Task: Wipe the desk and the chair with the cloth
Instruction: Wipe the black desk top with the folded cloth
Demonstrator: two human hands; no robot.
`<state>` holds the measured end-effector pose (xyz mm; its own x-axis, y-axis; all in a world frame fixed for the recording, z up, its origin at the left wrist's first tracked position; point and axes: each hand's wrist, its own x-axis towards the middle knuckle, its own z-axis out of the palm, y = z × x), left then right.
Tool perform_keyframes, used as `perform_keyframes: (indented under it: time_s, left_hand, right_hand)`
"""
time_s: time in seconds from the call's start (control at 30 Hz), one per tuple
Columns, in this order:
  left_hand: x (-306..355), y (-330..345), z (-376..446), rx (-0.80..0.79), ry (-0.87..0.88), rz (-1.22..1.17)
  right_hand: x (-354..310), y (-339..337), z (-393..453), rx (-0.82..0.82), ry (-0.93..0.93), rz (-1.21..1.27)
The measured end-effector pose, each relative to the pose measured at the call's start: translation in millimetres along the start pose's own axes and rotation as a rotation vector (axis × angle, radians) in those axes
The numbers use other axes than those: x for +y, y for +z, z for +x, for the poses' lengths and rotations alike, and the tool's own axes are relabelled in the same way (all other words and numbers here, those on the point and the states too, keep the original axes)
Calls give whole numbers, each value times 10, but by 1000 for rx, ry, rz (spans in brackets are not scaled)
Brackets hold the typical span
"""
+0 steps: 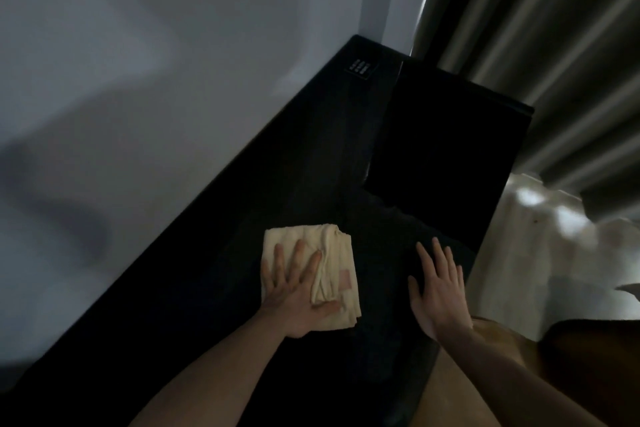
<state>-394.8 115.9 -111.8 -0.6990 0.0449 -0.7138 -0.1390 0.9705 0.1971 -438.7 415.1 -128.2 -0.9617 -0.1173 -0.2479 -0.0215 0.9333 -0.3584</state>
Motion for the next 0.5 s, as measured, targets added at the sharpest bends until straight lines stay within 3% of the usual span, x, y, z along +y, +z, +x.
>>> perform_keyframes:
  time_s: [0.5]
  left_hand:
    - [774, -1089, 1282, 56, 56, 46]
  right_hand:
    - [414, -145, 1357, 161, 37, 14]
